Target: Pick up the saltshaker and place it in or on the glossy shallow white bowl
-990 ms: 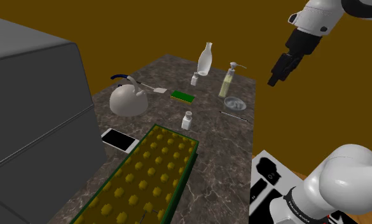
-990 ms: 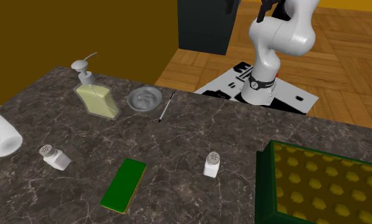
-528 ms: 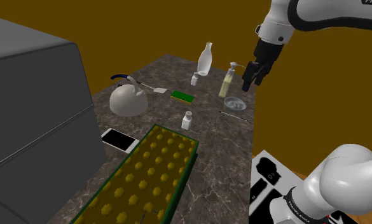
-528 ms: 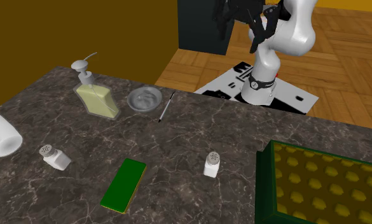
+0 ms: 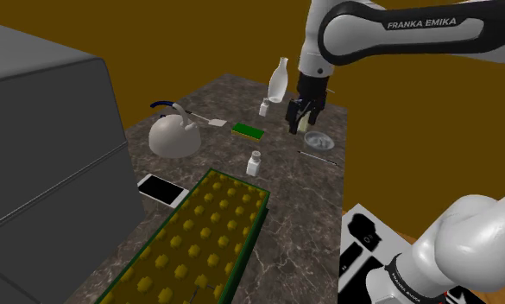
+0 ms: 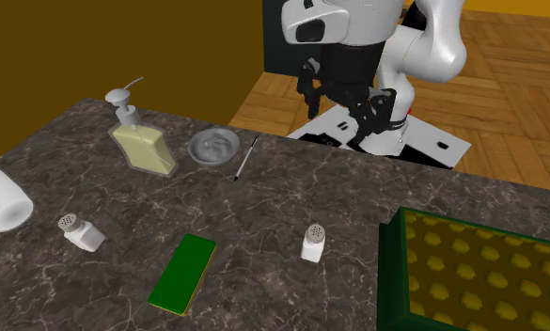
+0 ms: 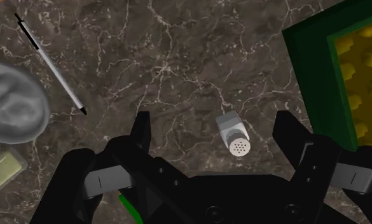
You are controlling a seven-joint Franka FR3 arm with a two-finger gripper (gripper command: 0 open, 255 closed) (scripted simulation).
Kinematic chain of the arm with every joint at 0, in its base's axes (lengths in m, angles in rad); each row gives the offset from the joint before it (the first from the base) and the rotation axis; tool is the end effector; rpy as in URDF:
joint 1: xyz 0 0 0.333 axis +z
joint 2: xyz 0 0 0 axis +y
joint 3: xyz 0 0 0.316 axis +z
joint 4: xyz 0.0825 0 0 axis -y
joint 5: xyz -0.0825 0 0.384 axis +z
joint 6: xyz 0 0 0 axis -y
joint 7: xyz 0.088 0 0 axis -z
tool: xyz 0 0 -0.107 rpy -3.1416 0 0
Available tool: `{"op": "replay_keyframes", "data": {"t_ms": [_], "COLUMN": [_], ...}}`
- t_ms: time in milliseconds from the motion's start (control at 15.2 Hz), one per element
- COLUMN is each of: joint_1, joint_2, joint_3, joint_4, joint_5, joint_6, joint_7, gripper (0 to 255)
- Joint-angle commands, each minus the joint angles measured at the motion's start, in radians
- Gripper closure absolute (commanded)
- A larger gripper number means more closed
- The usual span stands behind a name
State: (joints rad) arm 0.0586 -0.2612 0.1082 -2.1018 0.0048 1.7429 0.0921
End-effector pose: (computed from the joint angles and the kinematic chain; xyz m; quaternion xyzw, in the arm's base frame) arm 0.4605 0.0816 0.5209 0.9981 0.0343 -0.0477 0.0178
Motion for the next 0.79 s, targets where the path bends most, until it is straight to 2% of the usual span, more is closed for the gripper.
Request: {"op": "replay_keyframes", "data": {"t_ms": [0,726], "joint_1": [0.004,0.053], "joint_2": [0.076,0.533], "joint_3": [0.012,0.057], "joint_4": [0.036,0.347], "joint_5": [-0.009,-0.081], "joint_6": [0.018,0.034], "joint_7": [0.017,0.124], "gripper": [0,0]}}
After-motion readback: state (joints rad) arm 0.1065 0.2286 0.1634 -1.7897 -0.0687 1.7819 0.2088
